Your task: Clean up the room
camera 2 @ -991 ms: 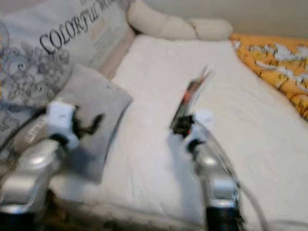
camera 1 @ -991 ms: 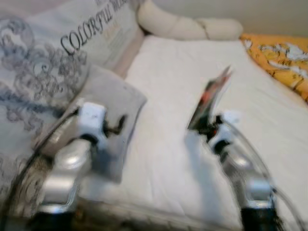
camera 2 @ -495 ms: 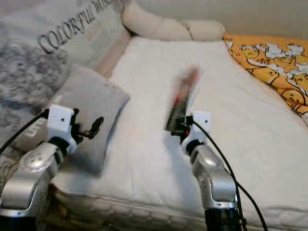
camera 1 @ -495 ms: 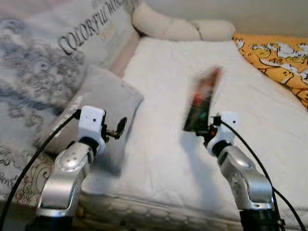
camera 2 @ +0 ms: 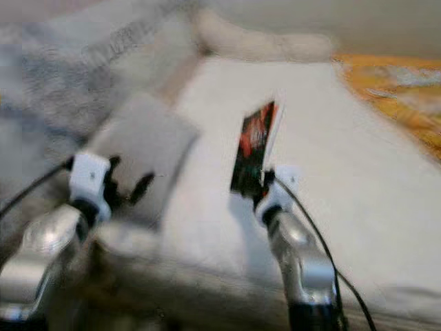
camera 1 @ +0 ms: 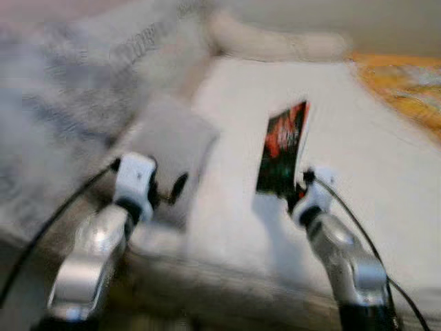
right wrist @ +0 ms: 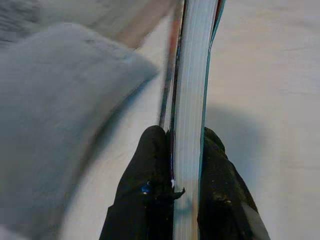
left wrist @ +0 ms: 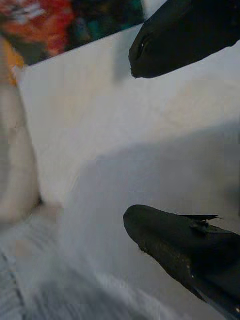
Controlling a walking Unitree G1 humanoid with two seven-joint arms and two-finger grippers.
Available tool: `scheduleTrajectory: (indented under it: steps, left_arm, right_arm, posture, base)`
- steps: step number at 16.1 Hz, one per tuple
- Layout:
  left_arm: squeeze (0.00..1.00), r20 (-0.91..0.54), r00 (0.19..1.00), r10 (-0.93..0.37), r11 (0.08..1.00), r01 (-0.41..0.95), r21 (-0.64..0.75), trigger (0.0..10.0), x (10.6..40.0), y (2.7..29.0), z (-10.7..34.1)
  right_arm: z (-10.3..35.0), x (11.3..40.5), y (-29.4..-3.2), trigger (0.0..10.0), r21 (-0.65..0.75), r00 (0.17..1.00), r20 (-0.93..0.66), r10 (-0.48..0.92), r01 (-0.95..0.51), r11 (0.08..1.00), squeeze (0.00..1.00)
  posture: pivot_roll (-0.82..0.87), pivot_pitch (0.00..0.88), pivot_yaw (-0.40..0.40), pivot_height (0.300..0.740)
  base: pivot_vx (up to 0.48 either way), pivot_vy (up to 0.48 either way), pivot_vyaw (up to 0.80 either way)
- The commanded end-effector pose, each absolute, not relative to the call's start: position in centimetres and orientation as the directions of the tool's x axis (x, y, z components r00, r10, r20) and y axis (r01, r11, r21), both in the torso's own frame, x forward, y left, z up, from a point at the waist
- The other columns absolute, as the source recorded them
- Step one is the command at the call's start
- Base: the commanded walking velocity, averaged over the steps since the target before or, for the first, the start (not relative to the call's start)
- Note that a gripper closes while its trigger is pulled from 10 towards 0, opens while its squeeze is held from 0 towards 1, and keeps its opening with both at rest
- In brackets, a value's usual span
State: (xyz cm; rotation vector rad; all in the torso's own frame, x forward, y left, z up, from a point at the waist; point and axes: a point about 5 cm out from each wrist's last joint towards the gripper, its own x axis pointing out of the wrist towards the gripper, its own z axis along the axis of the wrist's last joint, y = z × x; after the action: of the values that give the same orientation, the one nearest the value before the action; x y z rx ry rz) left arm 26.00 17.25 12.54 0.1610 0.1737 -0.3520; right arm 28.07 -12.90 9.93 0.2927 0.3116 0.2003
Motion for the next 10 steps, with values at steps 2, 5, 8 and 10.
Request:
scheduleTrajectory:
  steps: [2, 5, 8, 10]
  left_arm:
    - [0.44, -0.177, 0.918, -0.354, 0.914, 0.38, 0.143, 10.0, 26.7, 17.1, 13.4]
    - [0.44, -0.176, 0.913, -0.368, 0.909, 0.393, 0.137, 10.0, 26.8, 16.7, 13.3]
    - [0.44, -0.178, 0.897, -0.404, 0.897, 0.427, 0.112, 10.0, 27.0, 16.1, 13.1]
    - [0.44, -0.198, 0.848, -0.491, 0.852, 0.515, 0.096, 10.0, 27.4, 15.4, 13.0]
  right_arm:
    - [10.8, 28.3, -12.2, 10.0, 0.317, 0.938, -0.231, 0.259, -0.179, 0.931, 0.0]
    - [10.7, 28.3, -12.5, 10.0, 0.311, 0.94, -0.234, 0.248, -0.169, 0.935, 0.0]
    - [10.7, 29.0, -12.4, 10.0, 0.324, 0.932, -0.242, 0.269, -0.183, 0.928, 0.0]
    - [10.1, 30.7, -12.3, 10.0, 0.35, 0.918, -0.267, 0.293, -0.191, 0.917, 0.0]
  posture:
    - [0.05, 0.0, 0.056, 0.74]
    - [0.05, 0.0, 0.054, 0.74]
    - [0.04, 0.0, 0.042, 0.74]
    - [0.04, 0.0, 0.044, 0.74]
  base:
    - [0.0, 0.0, 0.0]
    - [0.0, 0.0, 0.0]
    - [0.0, 0.0, 0.0]
    - [0.0, 0.0, 0.0]
